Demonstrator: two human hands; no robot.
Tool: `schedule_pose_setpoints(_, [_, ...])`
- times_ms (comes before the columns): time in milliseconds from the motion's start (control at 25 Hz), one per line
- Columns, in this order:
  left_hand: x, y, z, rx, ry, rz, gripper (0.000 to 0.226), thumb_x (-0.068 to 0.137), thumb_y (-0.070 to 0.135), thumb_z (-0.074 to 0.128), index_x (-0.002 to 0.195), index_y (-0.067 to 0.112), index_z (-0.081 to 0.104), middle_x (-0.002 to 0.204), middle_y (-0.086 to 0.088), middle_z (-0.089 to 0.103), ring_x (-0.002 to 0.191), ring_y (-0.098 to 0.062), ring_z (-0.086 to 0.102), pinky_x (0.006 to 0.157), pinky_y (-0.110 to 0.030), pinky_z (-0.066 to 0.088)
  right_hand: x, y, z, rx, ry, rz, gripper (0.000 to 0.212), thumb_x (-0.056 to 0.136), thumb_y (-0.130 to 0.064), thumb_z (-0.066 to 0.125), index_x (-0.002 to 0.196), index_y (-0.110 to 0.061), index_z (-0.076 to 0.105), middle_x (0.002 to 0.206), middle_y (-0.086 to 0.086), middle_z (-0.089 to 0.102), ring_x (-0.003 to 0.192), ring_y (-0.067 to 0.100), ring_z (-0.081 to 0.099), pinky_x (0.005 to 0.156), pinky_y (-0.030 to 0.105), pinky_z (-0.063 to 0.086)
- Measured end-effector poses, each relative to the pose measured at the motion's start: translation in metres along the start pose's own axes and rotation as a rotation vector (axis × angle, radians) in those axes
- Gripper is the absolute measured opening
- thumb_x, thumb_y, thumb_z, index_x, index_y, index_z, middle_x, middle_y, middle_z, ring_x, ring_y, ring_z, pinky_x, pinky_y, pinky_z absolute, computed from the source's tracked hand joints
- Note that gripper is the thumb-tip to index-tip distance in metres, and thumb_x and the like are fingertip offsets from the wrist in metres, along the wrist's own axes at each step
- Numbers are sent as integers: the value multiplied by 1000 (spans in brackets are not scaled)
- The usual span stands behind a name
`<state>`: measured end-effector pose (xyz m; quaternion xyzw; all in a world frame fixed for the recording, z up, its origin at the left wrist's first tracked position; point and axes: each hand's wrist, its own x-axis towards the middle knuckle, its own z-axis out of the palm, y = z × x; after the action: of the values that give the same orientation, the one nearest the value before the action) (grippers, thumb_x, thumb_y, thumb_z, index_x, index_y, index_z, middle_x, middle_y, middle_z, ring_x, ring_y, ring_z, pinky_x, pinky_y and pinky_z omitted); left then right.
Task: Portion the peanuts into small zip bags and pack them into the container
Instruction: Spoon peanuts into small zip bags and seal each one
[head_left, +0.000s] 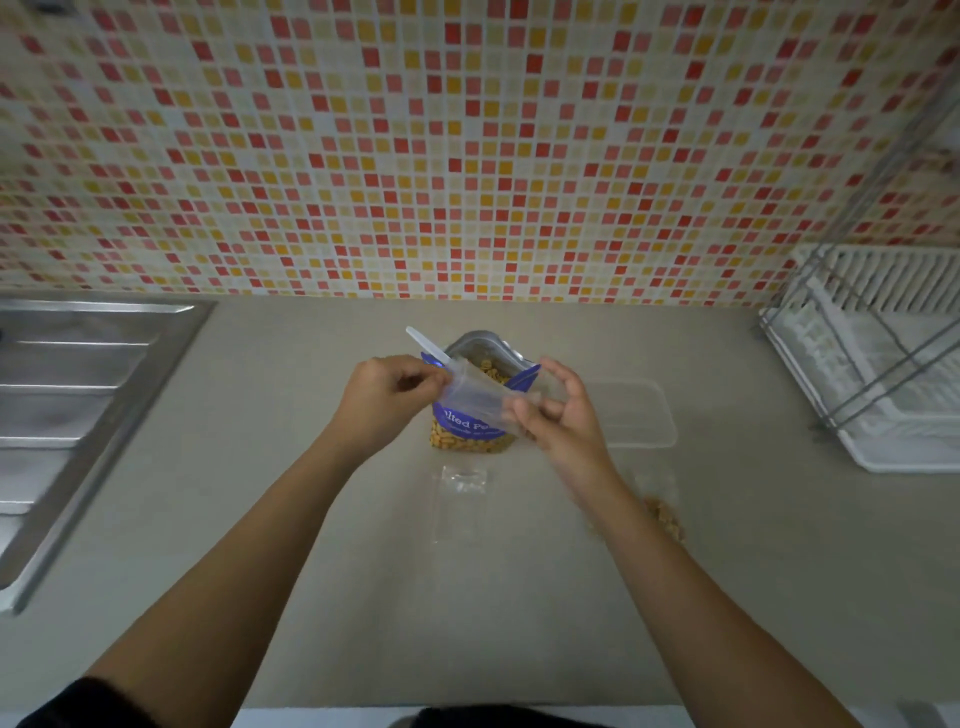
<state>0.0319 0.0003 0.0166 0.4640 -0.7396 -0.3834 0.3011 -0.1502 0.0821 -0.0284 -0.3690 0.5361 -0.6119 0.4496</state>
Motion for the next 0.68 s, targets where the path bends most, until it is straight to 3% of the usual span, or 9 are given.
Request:
schedule_pose_setpoints(80, [6, 7, 0, -62, -15, -18, 11, 82, 9, 65, 91, 10, 72, 82, -7, 71, 72, -8, 64, 68, -18, 51, 6, -9, -5, -93, 9, -28, 51, 86, -7, 62, 125, -27, 38, 79, -4, 72, 82, 8, 68, 73, 16, 50])
schedule_pose_setpoints(200, [12, 14, 1, -178, 7, -99, 15, 82, 6, 63, 92, 17, 64, 80, -11, 71, 75, -17, 66, 70, -27, 54, 12, -18, -9, -154, 31, -19, 54, 83, -9, 67, 126, -26, 40, 91, 0, 66, 85, 3, 66, 76, 16, 49])
schedule_pose_setpoints(320, [18, 16, 3, -129, 31, -133, 19, 81, 5, 62, 91, 20, 68, 80, -6, 70, 72, -13, 63, 64, -20, 51, 16, -18, -6, -168, 86, -26, 54, 83, -10, 66, 130, -18, 41, 99, -3, 62, 90, 1, 63, 88, 23, 48])
schedule_pose_setpoints(440, [27, 18, 1, -172, 12, -202, 17, 82, 4, 60, 91, 13, 70, 80, -5, 68, 66, -10, 59, 54, -13, 46, 18, -19, -5, -618, 91, -280, 62, 78, -33, 71, 131, -19, 42, 126, -10, 46, 118, 2, 43, 100, 13, 32])
schedule_pose_setpoints(560, [34, 27, 0, -159, -41, -193, 17, 80, 4, 59, 87, 15, 70, 71, -3, 65, 63, -11, 57, 58, -19, 47, 23, -25, 0, -1018, -11, -568, 73, 69, -56, 68, 129, -20, 46, 132, -4, 49, 122, 8, 41, 103, 27, 29])
schedule_pose_setpoints(680, [34, 36, 6, -114, -54, -173, 22, 78, 5, 60, 94, 20, 63, 73, -7, 70, 73, -18, 65, 67, -28, 55, 32, -28, 9, -1137, -61, -564, 77, 68, -58, 70, 130, -18, 46, 131, -1, 53, 121, 18, 47, 104, 37, 35])
